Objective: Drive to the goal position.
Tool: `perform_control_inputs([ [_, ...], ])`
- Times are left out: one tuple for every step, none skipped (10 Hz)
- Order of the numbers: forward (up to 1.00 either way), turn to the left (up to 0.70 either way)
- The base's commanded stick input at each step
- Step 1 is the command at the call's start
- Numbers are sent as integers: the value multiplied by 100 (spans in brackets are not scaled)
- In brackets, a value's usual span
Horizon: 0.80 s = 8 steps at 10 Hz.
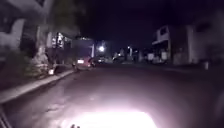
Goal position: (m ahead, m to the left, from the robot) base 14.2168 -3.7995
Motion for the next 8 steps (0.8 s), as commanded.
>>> perform_control_inputs([
  [100,0],
  [100,0],
  [100,-14],
  [100,-20],
  [100,0],
  [100,0],
  [100,0],
  [100,0],
])
